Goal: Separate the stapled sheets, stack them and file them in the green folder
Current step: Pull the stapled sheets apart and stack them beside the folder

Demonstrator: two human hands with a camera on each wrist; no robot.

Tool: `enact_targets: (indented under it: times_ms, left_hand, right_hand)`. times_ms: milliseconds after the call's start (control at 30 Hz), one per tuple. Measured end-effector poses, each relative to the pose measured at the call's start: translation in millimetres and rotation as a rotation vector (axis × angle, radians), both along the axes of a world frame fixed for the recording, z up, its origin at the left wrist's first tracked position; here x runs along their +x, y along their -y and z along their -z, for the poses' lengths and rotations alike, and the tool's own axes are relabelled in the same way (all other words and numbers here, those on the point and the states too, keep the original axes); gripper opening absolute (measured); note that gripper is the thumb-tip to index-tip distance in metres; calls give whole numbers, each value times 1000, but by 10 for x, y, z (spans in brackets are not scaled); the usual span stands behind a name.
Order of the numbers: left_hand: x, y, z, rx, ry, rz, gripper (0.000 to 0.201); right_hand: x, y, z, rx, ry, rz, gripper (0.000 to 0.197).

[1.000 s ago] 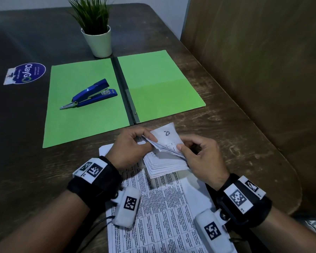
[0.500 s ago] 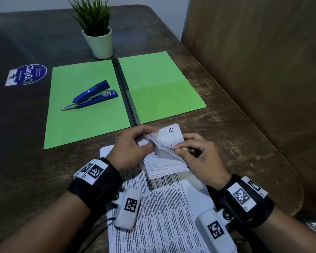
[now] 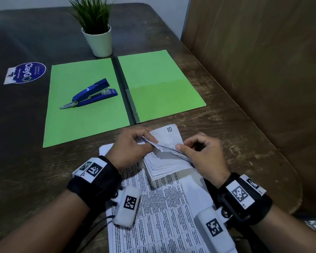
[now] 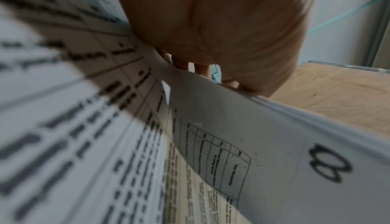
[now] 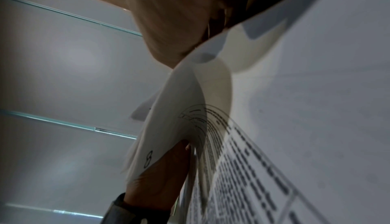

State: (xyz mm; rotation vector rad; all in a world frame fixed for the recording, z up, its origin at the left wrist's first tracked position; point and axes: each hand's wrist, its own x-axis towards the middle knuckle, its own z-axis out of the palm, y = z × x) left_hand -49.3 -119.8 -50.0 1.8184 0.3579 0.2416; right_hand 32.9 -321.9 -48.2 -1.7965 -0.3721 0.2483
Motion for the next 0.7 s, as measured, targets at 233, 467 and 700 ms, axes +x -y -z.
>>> enact_targets:
  times_ms: [233, 467, 700]
  left_hand:
    - [-17, -4, -15, -5, -16, 28, 36]
    - [-30, 5, -23, -1, 4, 19, 34]
    - [-41, -11, -30, 6, -14, 35, 42]
  right_hand:
    - [24, 25, 80, -146, 103, -47, 16]
    - [31, 19, 72, -180, 136, -100, 13]
    - [47, 30, 110, -173, 146, -123, 11]
